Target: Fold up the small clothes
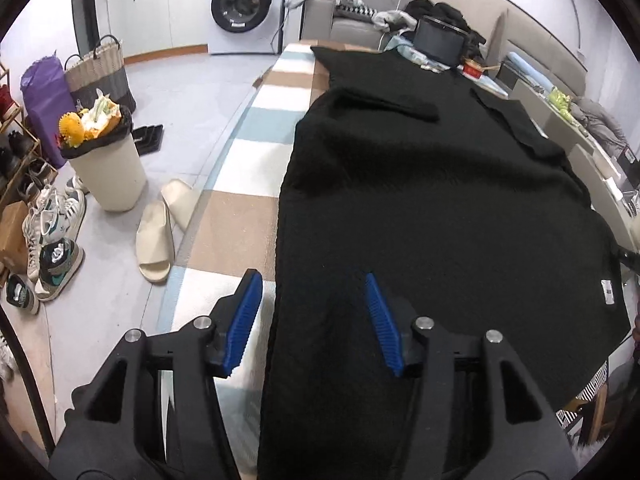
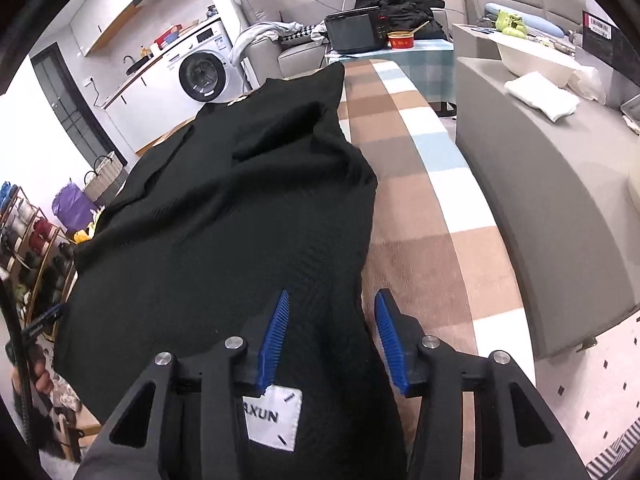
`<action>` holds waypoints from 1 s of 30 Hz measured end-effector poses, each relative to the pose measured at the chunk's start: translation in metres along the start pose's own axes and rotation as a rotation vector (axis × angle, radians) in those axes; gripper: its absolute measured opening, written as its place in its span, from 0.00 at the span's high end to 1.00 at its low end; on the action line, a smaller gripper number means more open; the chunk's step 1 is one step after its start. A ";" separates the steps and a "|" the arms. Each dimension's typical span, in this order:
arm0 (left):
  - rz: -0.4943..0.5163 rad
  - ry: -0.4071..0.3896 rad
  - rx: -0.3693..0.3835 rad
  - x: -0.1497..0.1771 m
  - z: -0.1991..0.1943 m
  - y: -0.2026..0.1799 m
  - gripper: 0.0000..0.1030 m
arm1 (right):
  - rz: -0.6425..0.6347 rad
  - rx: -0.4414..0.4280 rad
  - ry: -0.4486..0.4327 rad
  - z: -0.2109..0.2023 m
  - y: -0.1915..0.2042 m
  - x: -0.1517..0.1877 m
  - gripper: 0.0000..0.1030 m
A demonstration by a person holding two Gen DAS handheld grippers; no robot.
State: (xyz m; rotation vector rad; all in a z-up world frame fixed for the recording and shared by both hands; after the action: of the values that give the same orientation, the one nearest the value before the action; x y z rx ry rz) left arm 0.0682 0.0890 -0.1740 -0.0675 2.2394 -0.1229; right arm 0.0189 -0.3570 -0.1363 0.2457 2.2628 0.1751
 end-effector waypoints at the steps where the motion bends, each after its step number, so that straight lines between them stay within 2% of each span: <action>1: 0.005 0.001 -0.001 0.000 0.004 0.000 0.51 | -0.005 0.006 0.005 0.001 -0.001 0.003 0.56; 3: 0.016 0.007 0.005 0.000 0.012 -0.004 0.52 | -0.019 0.011 0.017 0.003 -0.002 0.007 0.56; 4: 0.023 0.008 0.005 0.000 0.015 -0.006 0.57 | -0.030 0.011 0.021 0.004 -0.002 0.010 0.56; 5: 0.042 -0.003 -0.005 -0.002 0.017 -0.009 0.67 | -0.039 0.008 0.022 0.005 -0.001 0.012 0.60; 6: 0.056 -0.006 0.007 -0.002 0.018 -0.012 0.84 | -0.050 0.008 0.015 0.005 0.000 0.013 0.68; 7: 0.059 -0.003 0.025 -0.003 0.020 -0.014 0.93 | -0.064 -0.009 0.009 0.004 0.004 0.014 0.90; 8: 0.056 -0.004 0.033 -0.004 0.020 -0.015 0.93 | -0.074 -0.029 0.002 0.002 0.008 0.014 0.95; 12: 0.062 -0.071 0.045 -0.018 0.005 -0.017 0.93 | -0.090 -0.123 -0.109 -0.025 0.022 -0.002 0.96; 17: 0.039 -0.176 0.079 -0.046 -0.025 -0.018 0.95 | 0.009 -0.205 -0.282 -0.065 0.019 -0.035 0.96; 21: 0.006 -0.237 0.101 -0.074 -0.031 -0.013 0.95 | 0.042 -0.204 -0.356 -0.067 0.025 -0.057 0.96; 24: -0.019 -0.268 0.089 -0.096 -0.023 -0.002 0.95 | 0.077 -0.184 -0.397 -0.057 0.027 -0.075 0.96; 27: -0.069 -0.258 0.095 -0.117 0.003 0.009 0.95 | 0.106 -0.106 -0.415 -0.033 0.024 -0.096 0.96; 30: -0.099 -0.221 0.040 -0.129 0.042 0.020 0.95 | 0.114 -0.047 -0.380 0.002 0.024 -0.109 0.96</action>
State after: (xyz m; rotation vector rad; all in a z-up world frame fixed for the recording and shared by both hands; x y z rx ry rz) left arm 0.1816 0.1184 -0.1019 -0.1623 2.0123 -0.2043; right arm 0.0918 -0.3592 -0.0524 0.3519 1.8668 0.2212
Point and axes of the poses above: each gripper's, at about its wrist camera, not at the fingertips, and z roughly the way its jaws point, y to its left, x to its underside, the point moved 8 cm from there along z, roughly the way its jaws point, and after that the axes turned 15 degrees about -y, right-handed, at the moved point
